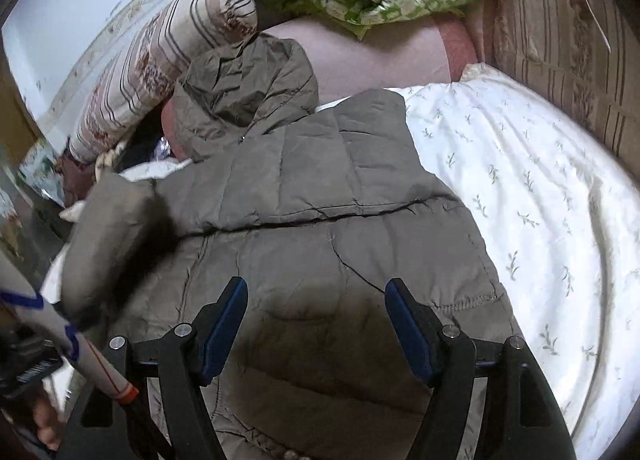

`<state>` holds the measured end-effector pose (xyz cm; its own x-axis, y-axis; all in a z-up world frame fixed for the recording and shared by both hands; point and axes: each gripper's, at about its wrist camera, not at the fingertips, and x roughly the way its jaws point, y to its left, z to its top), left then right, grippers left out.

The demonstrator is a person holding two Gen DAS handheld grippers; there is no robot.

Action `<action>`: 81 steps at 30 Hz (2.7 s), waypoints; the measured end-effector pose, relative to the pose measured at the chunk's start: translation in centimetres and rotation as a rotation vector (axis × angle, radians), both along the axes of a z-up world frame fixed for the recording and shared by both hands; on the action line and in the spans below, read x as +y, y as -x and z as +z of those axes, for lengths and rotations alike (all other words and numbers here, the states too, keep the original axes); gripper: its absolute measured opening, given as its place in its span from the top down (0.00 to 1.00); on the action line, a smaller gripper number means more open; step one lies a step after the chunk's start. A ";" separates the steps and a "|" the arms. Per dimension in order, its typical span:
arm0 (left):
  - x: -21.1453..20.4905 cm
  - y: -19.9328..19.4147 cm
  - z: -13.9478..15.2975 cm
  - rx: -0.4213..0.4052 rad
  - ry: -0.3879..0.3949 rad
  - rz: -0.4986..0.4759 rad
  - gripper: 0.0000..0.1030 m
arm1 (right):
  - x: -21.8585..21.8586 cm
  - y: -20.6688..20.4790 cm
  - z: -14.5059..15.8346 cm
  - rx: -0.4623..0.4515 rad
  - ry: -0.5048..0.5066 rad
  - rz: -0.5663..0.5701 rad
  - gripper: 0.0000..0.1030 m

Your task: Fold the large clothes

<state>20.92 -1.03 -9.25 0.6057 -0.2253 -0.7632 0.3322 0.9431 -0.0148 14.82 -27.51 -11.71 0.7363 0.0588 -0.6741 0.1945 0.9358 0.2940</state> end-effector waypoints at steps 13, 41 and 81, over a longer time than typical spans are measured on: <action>4.4 5.7 -1.1 0.001 -0.007 -0.255 0.35 | 11.0 -4.6 8.8 0.029 0.038 0.264 0.21; 24.2 -0.2 0.3 0.031 0.284 0.453 0.35 | 30.4 -14.6 3.9 0.123 0.526 0.360 0.81; 15.6 -2.3 -2.8 0.095 0.188 0.402 0.35 | -8.2 -11.0 1.2 0.136 -0.048 -0.193 0.39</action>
<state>23.26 14.58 -12.04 0.6024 -0.1266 -0.7881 -0.0715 0.9748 -0.2113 25.78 -35.75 -10.51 0.6396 -0.0397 -0.7677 0.4089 0.8632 0.2960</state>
